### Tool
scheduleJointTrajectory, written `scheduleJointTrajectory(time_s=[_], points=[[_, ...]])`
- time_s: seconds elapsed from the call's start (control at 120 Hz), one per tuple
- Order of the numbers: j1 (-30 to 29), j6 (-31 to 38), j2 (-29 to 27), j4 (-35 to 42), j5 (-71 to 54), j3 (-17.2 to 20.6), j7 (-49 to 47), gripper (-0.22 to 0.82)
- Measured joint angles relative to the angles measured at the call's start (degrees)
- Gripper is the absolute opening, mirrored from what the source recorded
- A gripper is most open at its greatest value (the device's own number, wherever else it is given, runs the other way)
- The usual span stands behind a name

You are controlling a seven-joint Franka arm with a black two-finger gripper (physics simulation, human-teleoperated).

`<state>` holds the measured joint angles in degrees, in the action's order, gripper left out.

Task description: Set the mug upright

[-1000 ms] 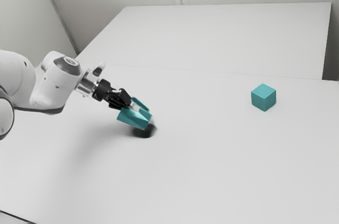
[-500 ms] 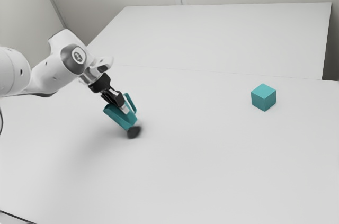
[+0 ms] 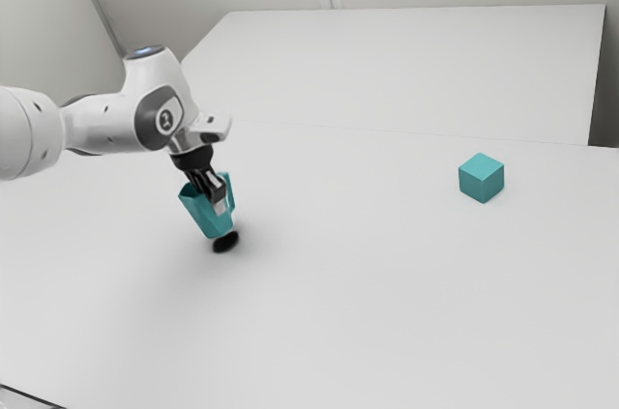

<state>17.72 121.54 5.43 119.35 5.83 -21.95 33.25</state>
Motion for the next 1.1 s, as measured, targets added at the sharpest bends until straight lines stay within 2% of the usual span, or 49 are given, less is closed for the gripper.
scheduleJointTrajectory(time_s=[0.45, 1.025, 1.1], points=[[3.3, 5.9, -1.6, 6.9, -10.0, 0.0, -11.3, -0.18], [3.9, 8.8, -0.3, 7.7, -12.1, 0.0, -21.5, -0.18], [3.9, 8.8, -0.2, 7.7, -11.8, 0.0, -22.0, -0.03]])
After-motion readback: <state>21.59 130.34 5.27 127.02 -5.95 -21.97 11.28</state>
